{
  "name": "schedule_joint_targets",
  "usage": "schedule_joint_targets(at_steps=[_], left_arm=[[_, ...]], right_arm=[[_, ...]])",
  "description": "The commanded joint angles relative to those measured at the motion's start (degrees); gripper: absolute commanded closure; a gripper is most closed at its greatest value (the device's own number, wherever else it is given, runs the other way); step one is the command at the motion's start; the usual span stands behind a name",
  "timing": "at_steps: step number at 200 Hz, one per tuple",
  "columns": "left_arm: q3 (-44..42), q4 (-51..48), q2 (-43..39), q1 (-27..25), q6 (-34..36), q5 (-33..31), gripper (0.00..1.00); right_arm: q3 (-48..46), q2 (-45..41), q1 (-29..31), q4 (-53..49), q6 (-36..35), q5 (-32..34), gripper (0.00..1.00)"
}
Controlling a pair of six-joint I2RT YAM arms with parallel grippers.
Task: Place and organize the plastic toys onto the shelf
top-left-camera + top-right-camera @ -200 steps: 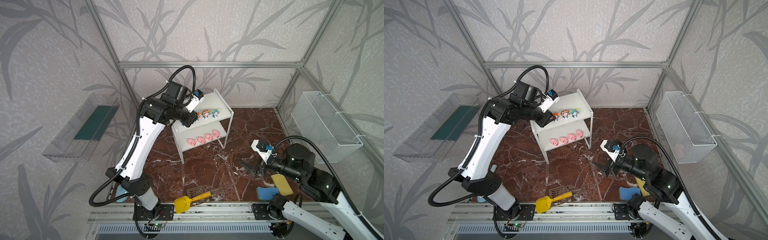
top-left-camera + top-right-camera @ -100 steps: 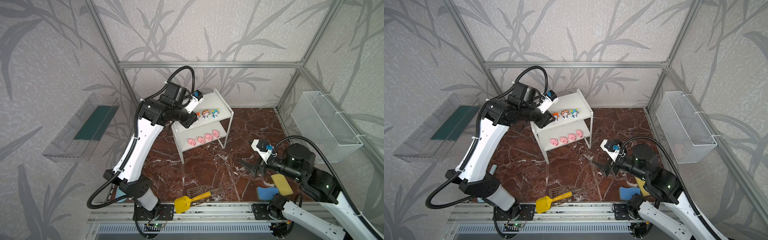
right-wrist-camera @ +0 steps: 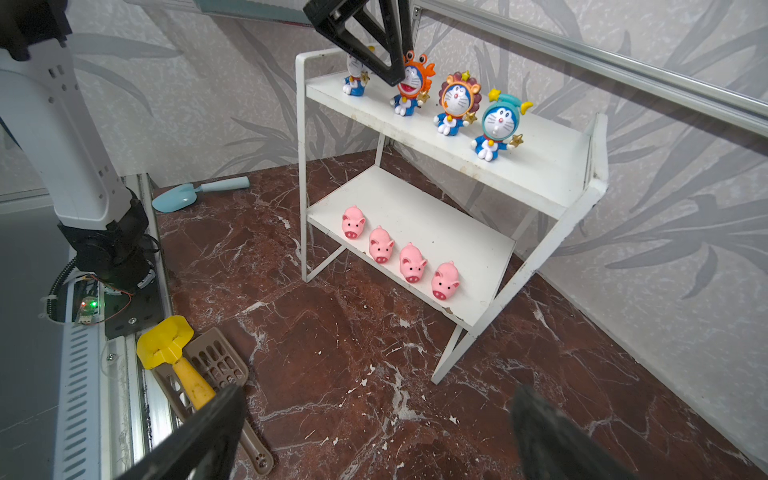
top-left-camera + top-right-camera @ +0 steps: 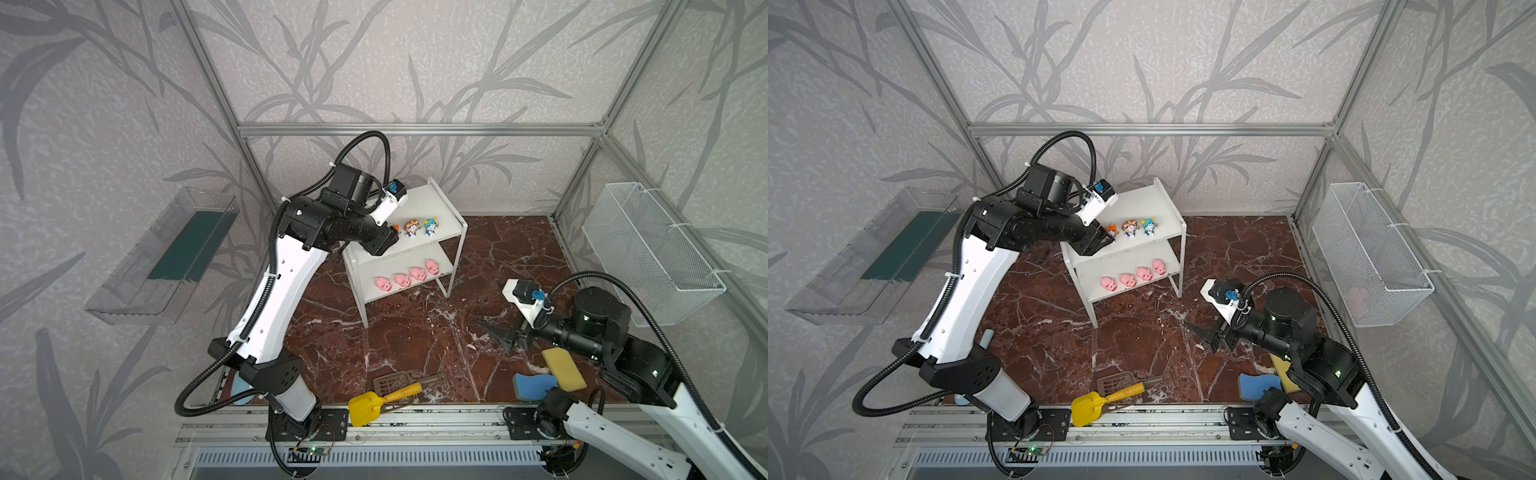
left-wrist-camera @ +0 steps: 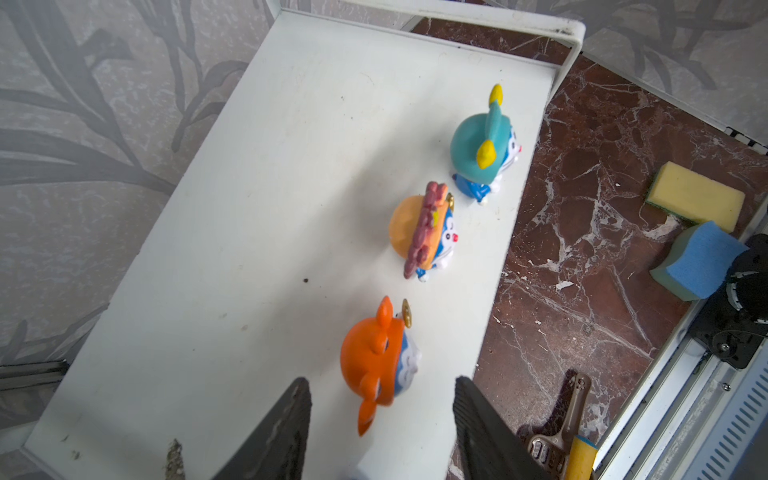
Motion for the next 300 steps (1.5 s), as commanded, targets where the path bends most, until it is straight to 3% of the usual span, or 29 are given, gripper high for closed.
schedule_joint_targets(at_steps=[1, 146, 300], left_arm=[[1.9, -0.9, 1.1, 0.2, 1.6, 1.0, 0.43], [2.9, -1.4, 2.8, 0.2, 1.8, 2.6, 0.64], [0.0, -1.2, 0.2, 0.0, 1.7, 3.0, 0.65]], right_arm=[[-0.4, -0.5, 0.2, 1.1, -0.2, 0.4, 0.01], [-0.6, -0.8, 0.1, 1.1, -0.2, 0.5, 0.01], [-0.6, -0.8, 0.1, 1.3, -0.3, 0.3, 0.01]])
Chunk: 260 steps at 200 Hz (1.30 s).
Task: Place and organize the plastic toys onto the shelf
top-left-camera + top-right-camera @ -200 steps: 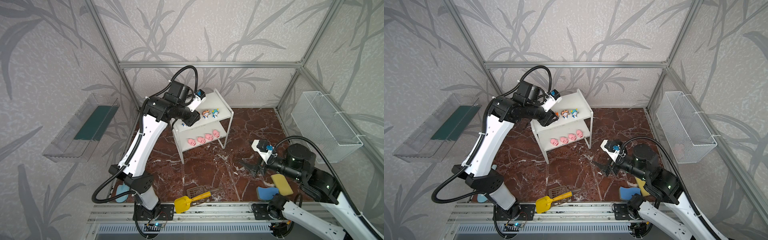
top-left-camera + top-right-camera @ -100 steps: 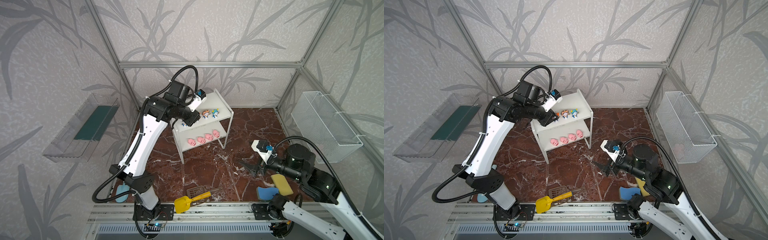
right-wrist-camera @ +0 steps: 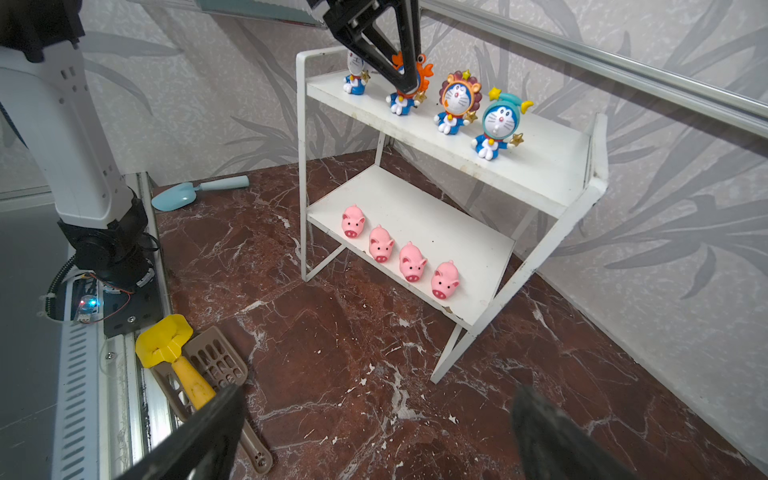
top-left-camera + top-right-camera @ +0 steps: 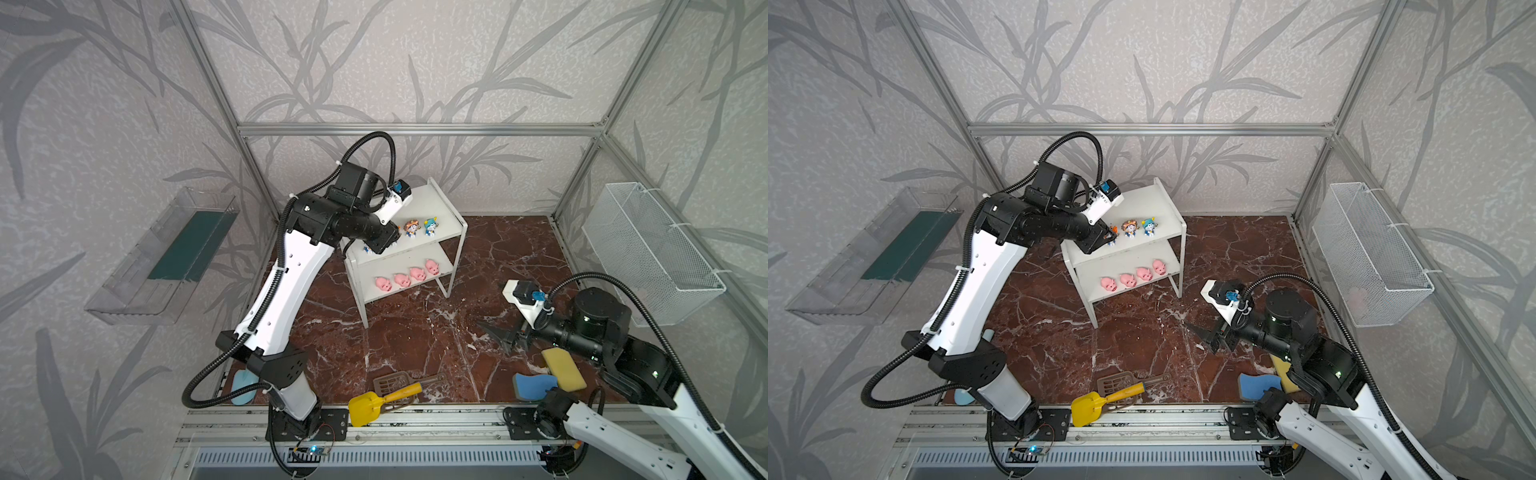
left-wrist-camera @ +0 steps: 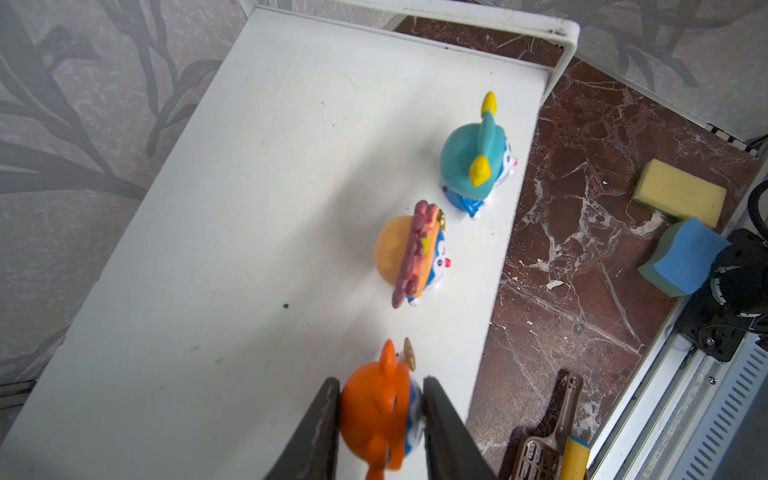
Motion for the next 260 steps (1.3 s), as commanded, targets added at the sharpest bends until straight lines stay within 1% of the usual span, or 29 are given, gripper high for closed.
schedule_joint_targets(at_steps=[1, 19, 33, 83, 130, 198, 244, 260], left_arm=[[-0.6, -1.2, -1.8, 0.1, 1.2, 0.9, 0.65], [-0.7, -1.2, -1.8, 0.0, 1.2, 0.9, 0.62], [-0.7, -1.2, -1.8, 0.0, 1.2, 0.8, 0.59], [-0.1, -0.7, -2.1, 0.0, 1.2, 0.6, 0.34], [2.5, -0.8, -0.7, 0.0, 1.3, 1.6, 0.22], [7.7, -1.2, 3.4, -0.5, 1.6, 2.5, 0.2], [10.5, -1.7, 6.4, -1.1, 1.9, 2.6, 0.22], [11.4, -1.9, 7.3, -1.3, 1.9, 2.8, 0.24]], right_arm=[[-0.3, -0.4, 0.1, 1.2, -0.2, 0.2, 0.01], [-0.4, -0.5, 0.1, 1.3, -0.1, 0.3, 0.01], [-0.4, -0.6, 0.1, 1.3, -0.1, 0.4, 0.01], [-0.3, -0.7, 0.1, 1.3, 0.0, 0.2, 0.01], [-0.4, -0.7, 0.1, 1.2, 0.0, 0.2, 0.01], [-0.4, -1.0, 0.1, 1.3, -0.1, 0.3, 0.01], [-0.3, -1.1, 0.1, 1.2, -0.2, 0.3, 0.01], [-0.3, -1.1, 0.1, 1.2, -0.1, 0.4, 0.01]])
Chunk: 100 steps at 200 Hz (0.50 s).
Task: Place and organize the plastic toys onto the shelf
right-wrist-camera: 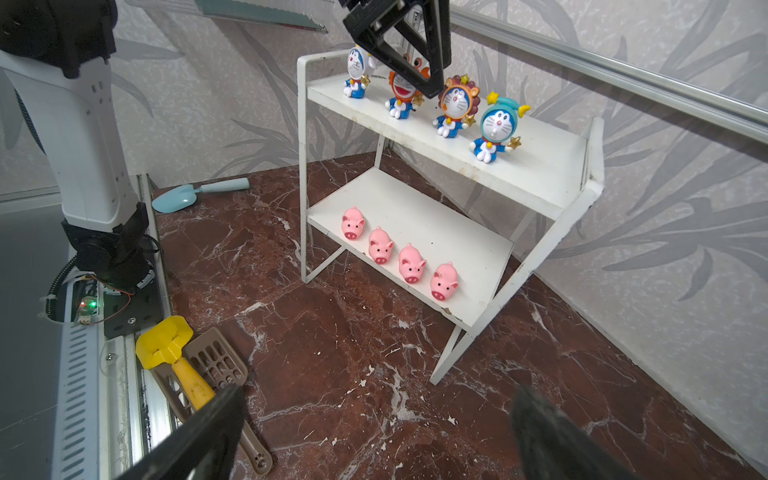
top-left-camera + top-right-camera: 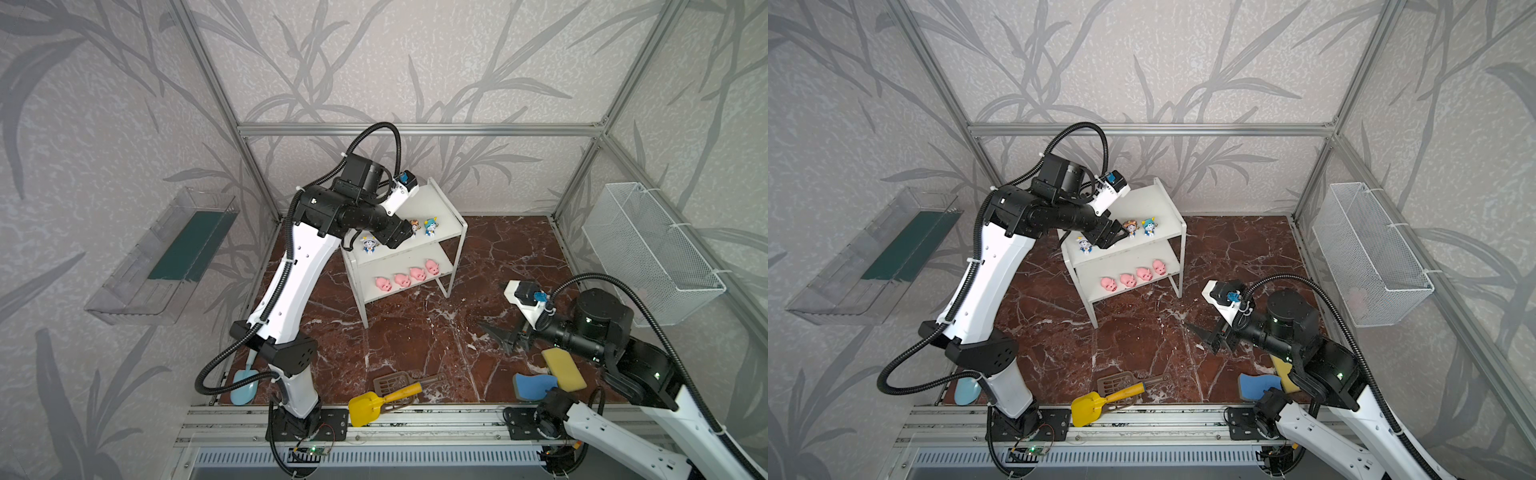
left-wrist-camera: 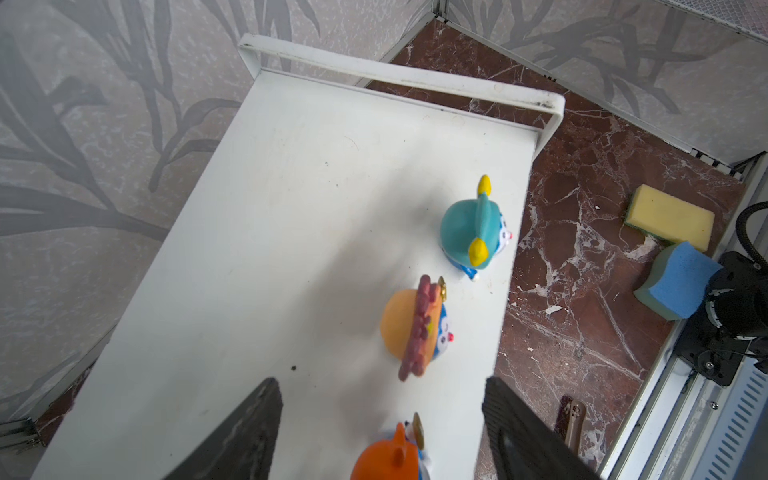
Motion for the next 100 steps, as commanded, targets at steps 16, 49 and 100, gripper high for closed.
schedule_joint_targets(at_steps=[16, 49, 100], left_arm=[[3.2, -1.9, 1.6, -0.6, 1.9, 1.4, 0.29], [3.9, -2.2, 2.7, -1.0, 2.0, 1.9, 0.37], [3.8, -2.3, 3.3, -1.4, 2.2, 2.4, 0.48]], right_arm=[[-0.4, -0.8, 0.1, 1.2, -0.2, 0.5, 0.01], [-0.3, -0.7, 0.1, 1.2, -0.2, 0.5, 0.01], [-0.3, -0.9, -0.1, 1.3, -0.2, 0.4, 0.01]])
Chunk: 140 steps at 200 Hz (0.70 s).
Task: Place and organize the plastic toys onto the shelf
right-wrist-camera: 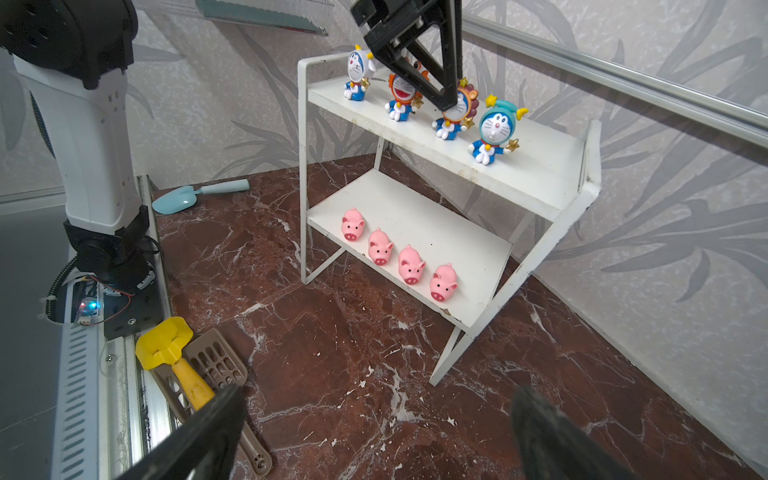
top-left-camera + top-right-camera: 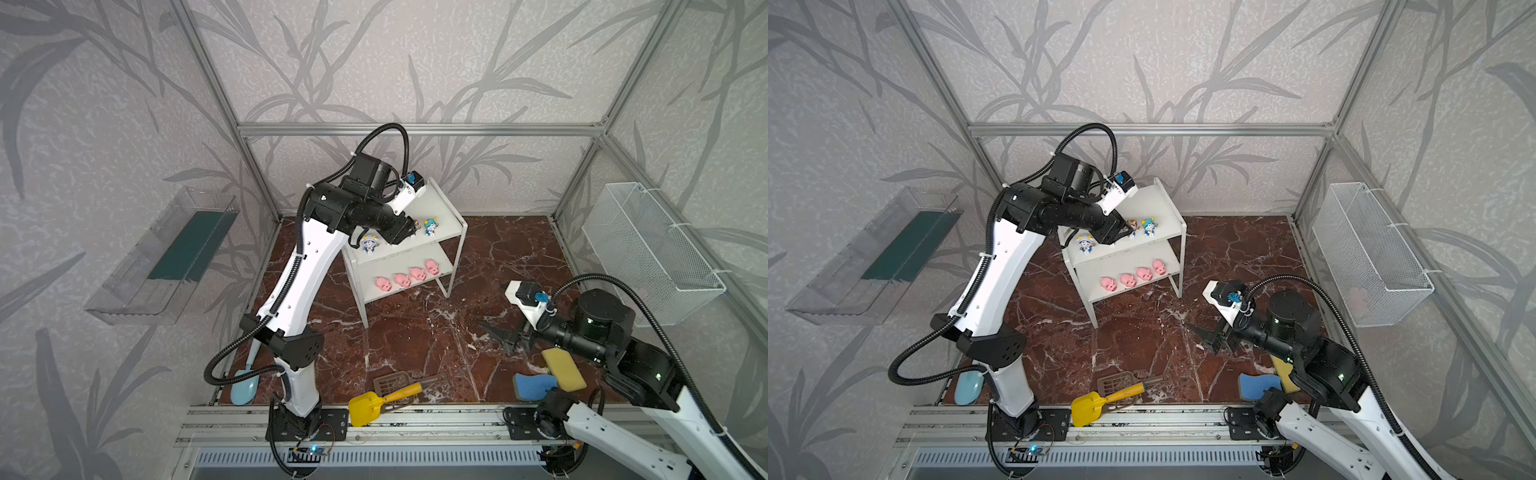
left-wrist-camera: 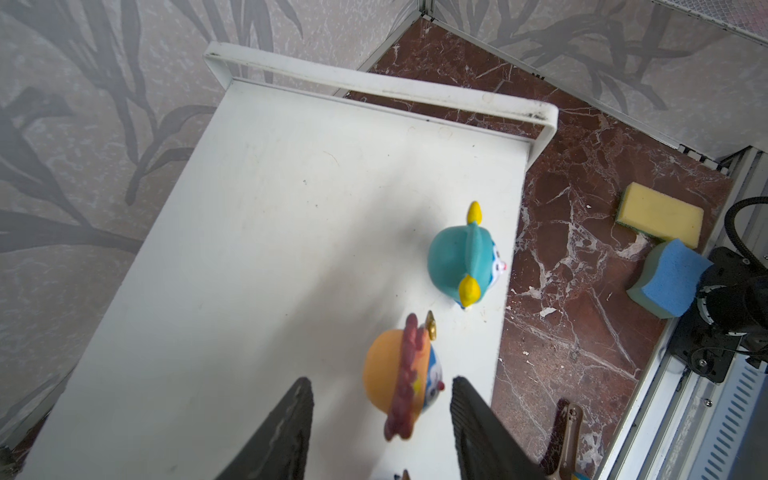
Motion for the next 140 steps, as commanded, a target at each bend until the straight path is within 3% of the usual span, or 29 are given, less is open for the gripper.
schedule_joint_targets(at_steps=[1, 140], left_arm=[[1.4, -2.0, 0.5, -0.4, 1.7, 1.1, 0.48], [1.4, -2.6, 0.4, -1.4, 1.9, 1.1, 0.64]], right_arm=[[-0.3, -0.6, -0.1, 1.3, -0.2, 0.4, 0.01], [-0.5, -0.7, -0.4, 1.5, 0.0, 0.1, 0.01]])
